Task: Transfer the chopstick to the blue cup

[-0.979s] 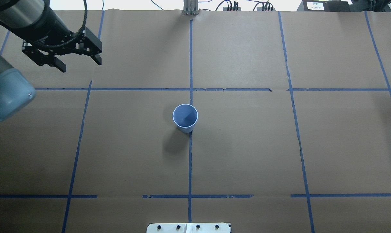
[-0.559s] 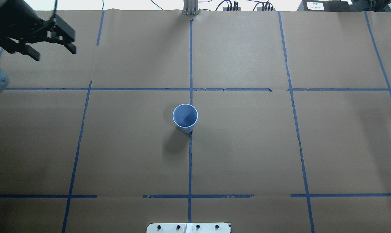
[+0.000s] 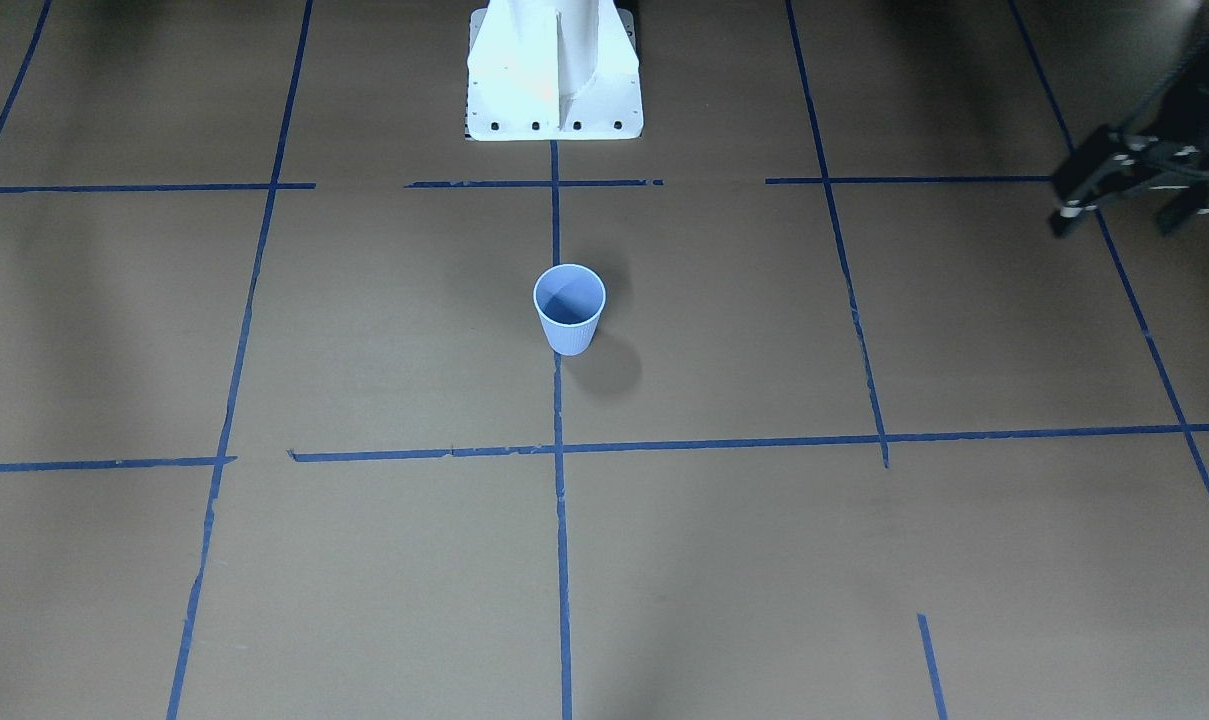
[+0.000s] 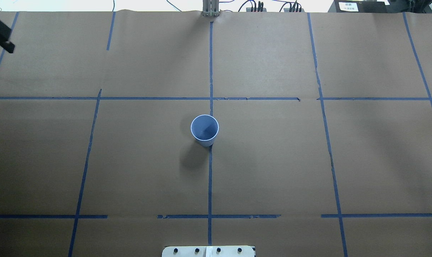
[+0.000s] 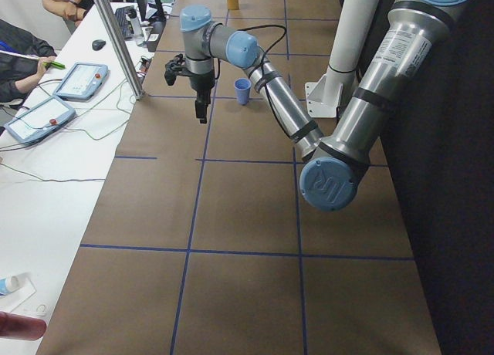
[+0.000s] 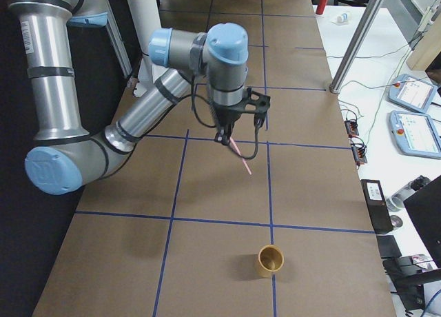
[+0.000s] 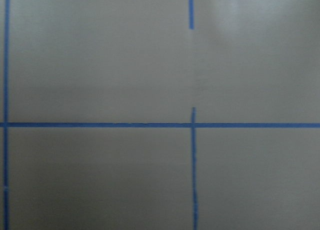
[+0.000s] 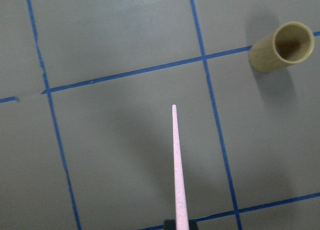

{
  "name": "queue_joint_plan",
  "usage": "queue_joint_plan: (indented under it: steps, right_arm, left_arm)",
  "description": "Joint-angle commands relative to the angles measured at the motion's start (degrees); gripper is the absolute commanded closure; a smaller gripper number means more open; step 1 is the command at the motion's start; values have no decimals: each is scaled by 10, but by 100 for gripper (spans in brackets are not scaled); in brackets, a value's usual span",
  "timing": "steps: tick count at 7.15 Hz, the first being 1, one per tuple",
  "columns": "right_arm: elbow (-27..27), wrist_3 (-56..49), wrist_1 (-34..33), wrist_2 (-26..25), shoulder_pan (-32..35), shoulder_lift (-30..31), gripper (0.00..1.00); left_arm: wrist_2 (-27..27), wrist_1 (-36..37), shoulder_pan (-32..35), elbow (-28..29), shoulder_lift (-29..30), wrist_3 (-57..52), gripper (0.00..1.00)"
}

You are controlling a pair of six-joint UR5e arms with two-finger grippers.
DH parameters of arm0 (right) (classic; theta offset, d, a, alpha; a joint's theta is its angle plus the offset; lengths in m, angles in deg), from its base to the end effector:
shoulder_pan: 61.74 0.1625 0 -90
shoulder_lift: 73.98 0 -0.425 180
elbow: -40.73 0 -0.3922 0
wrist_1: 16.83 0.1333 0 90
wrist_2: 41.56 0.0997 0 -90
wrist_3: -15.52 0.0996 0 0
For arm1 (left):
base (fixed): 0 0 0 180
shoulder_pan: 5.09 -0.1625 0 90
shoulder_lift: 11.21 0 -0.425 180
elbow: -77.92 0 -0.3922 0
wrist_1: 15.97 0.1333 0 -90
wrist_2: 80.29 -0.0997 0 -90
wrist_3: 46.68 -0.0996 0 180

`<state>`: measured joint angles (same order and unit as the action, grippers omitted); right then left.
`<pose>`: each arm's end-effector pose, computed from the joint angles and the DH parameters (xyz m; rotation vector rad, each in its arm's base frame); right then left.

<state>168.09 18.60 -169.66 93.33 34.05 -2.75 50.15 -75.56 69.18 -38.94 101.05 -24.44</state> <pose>0.1077 -0.4375 0.3210 -0.0925 -0.7862 0.1925 0.0793 -0.5350 0.2991 0.0682 0.7627 0.0072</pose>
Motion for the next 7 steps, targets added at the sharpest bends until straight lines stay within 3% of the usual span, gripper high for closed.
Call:
queue_joint_plan:
  steps: [1, 3, 5, 7]
  right_arm:
    - [-3, 154, -54, 74, -92, -150, 100]
    - [-4, 378, 62, 57, -223, -211, 100]
    - [-17, 565, 190, -14, -356, -243, 100]
    - [-83, 641, 196, -73, -456, -345, 100]
  left_arm:
    - [0, 1, 25, 2, -30, -64, 0]
    - [-1, -1, 26, 7, -33, -69, 0]
    - [0, -3, 39, 15, -51, -112, 0]
    - [2, -4, 91, 38, -93, -208, 0]
